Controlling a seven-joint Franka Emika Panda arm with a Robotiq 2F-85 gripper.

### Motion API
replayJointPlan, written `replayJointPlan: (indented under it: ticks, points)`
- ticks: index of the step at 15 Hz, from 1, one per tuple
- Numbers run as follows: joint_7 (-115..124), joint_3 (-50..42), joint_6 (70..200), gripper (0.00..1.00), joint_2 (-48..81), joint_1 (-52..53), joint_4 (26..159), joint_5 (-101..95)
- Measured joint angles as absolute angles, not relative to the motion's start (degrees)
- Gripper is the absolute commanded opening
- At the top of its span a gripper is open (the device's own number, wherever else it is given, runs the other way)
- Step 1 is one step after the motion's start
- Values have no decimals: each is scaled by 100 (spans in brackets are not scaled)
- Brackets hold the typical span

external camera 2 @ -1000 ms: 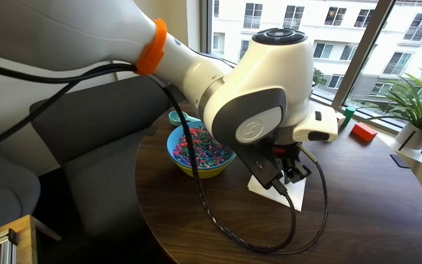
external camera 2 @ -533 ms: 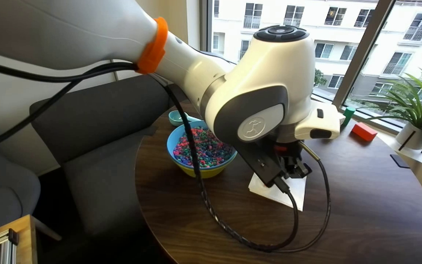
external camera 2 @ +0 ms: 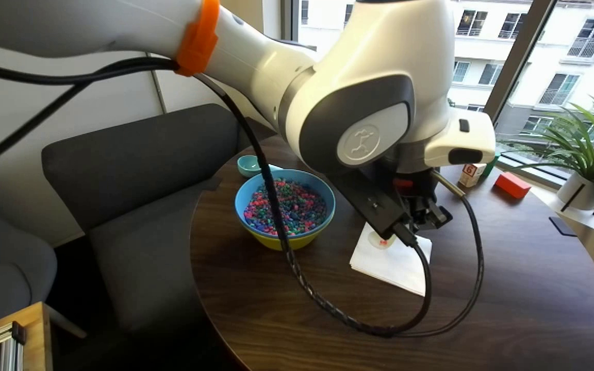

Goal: Get some content from the blue bowl, put it on the white spoon and then put it back in the blue bowl

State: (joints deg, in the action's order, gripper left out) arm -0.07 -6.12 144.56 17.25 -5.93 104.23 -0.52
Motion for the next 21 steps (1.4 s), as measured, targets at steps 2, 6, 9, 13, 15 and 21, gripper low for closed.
replayJointPlan:
  ticks: [2, 6, 9, 13, 15, 21]
  points:
    - [112, -610, 14260, 3, 1510, -543, 10415, -114]
    - [227, -521, 13945, 3, 1038, -366, 10446, -137]
    - [329, -358, 13919, 3, 690, -209, 10627, -131]
    - [454, -110, 13919, 3, 284, -36, 11027, -69]
    - [458, -23, 13920, 3, 112, 19, 11250, 66]
    - [-313, 27, 14251, 3, -314, 72, 11946, 1097]
